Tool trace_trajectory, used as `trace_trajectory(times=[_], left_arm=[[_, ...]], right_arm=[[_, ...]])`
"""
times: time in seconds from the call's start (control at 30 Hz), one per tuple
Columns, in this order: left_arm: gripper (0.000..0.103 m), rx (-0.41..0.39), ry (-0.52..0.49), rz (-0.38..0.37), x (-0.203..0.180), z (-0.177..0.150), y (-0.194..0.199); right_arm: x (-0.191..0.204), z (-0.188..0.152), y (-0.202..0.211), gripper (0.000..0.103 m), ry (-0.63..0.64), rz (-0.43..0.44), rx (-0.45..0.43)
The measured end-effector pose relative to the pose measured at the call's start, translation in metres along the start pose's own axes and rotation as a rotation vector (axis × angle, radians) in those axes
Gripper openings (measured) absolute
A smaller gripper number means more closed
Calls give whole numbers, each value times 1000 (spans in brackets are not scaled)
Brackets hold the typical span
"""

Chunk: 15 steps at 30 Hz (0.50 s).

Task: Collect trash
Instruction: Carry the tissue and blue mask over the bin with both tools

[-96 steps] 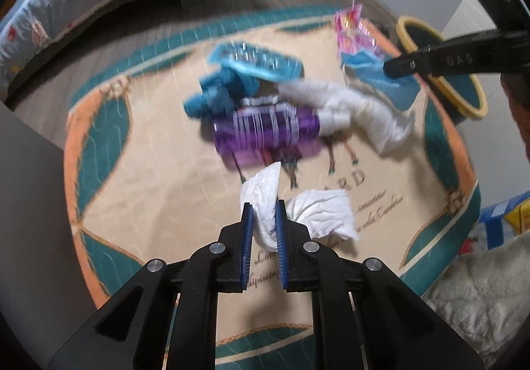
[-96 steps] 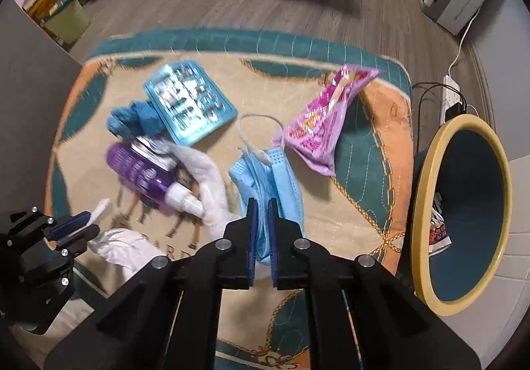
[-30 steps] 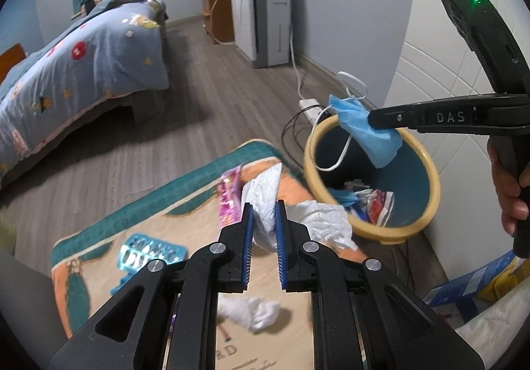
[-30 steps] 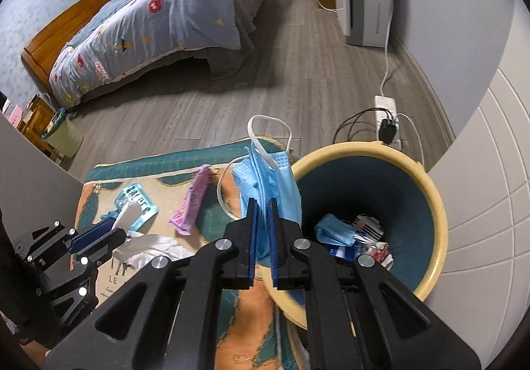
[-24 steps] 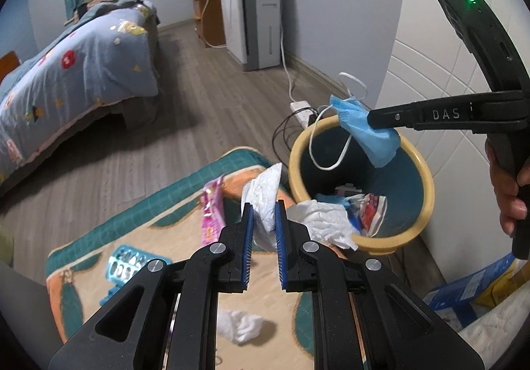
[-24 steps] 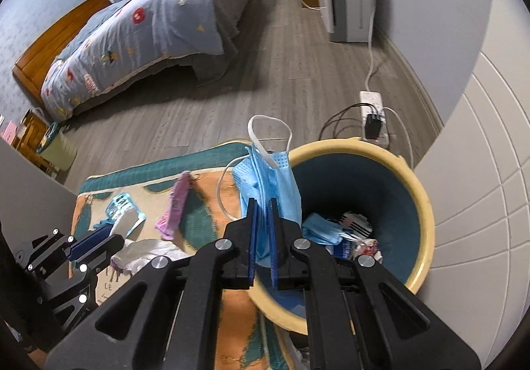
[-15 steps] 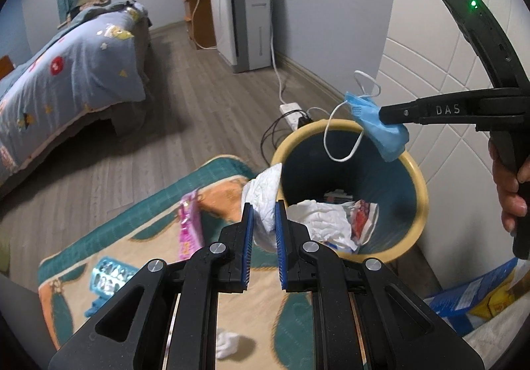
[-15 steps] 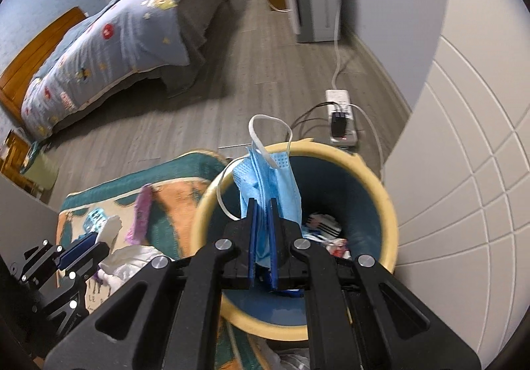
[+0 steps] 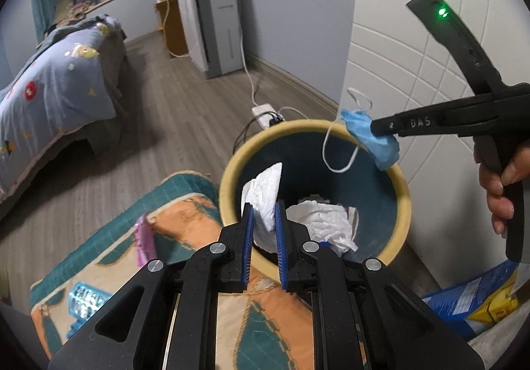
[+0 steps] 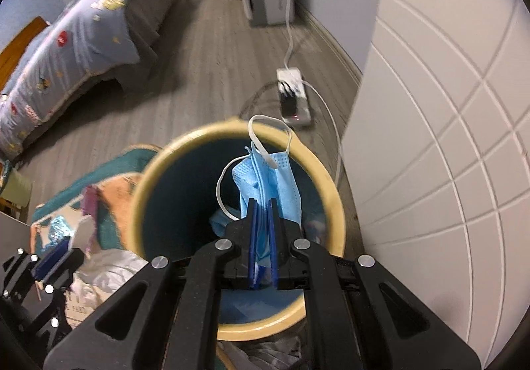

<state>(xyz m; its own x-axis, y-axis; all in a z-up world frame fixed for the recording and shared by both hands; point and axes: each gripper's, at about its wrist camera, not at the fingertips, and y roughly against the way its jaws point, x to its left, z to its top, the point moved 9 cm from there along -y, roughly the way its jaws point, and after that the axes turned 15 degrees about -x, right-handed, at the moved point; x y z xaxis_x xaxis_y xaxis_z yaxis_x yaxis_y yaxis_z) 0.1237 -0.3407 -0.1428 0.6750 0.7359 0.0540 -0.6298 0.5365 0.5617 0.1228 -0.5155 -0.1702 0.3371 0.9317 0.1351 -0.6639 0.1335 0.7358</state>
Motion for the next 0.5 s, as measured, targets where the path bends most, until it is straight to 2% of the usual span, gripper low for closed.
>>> trace_trajectory(times=[0.17,0.3,0.5], left_arm=[[14,35,-15,-26,-15,-11,-14],[14,64,-13,-47,-24,-20,-25],[14,82,-5,-59,-28,-23,-36]], right_arm=[[-18,-26,-18,6,-60,-23,92],[-23,-40,-30,6,-33,-56,138],[-25,-44,-35,6,-43,-63,143]])
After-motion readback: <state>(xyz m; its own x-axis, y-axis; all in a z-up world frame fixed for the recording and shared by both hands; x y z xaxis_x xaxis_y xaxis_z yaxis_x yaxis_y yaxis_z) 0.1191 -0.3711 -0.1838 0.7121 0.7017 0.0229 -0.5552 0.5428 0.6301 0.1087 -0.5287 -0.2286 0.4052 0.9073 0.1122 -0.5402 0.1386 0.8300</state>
